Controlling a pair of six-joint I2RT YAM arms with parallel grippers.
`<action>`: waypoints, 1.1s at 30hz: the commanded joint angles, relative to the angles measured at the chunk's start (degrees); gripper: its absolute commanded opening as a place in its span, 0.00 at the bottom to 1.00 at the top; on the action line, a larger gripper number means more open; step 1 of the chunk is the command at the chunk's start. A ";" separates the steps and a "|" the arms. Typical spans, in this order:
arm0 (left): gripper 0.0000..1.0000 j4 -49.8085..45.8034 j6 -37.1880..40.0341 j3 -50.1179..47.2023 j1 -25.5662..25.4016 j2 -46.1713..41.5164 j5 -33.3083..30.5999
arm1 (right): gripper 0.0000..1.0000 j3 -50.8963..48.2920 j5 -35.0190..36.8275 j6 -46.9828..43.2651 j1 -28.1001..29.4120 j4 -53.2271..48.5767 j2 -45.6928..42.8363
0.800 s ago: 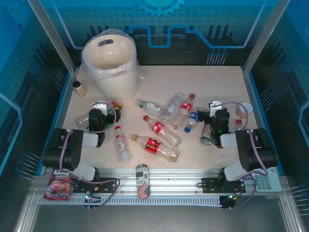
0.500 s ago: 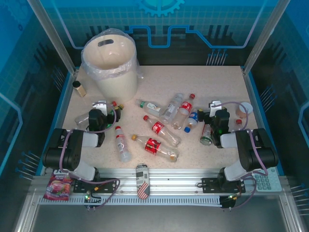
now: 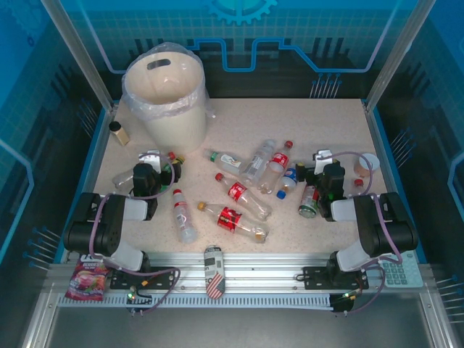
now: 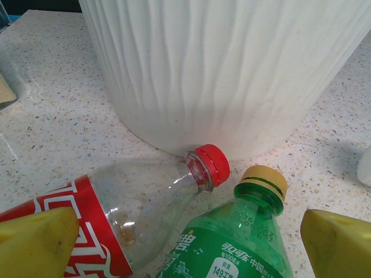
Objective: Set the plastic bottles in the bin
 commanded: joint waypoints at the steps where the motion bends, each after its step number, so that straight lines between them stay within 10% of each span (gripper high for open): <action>1: 0.99 1.14 -0.58 1.19 0.23 0.58 0.66 | 1.00 1.18 -0.56 -0.19 -0.39 1.55 0.45; 9: 0.99 1.37 -0.53 1.17 0.32 0.49 0.49 | 1.00 1.18 -0.69 -0.09 -0.42 1.55 0.45; 13: 0.99 -14.48 -0.75 7.14 0.34 -5.69 0.26 | 1.00 2.19 -0.64 0.59 -0.81 -1.36 -1.35; 25: 0.99 -70.99 -16.37 27.55 -1.68 -27.89 -6.71 | 1.00 43.69 8.19 3.86 -5.88 -88.51 -15.60; 33: 0.99 -82.54 -23.61 34.38 -3.31 -27.88 4.46 | 1.00 49.85 7.53 5.88 -18.19 -114.33 -9.86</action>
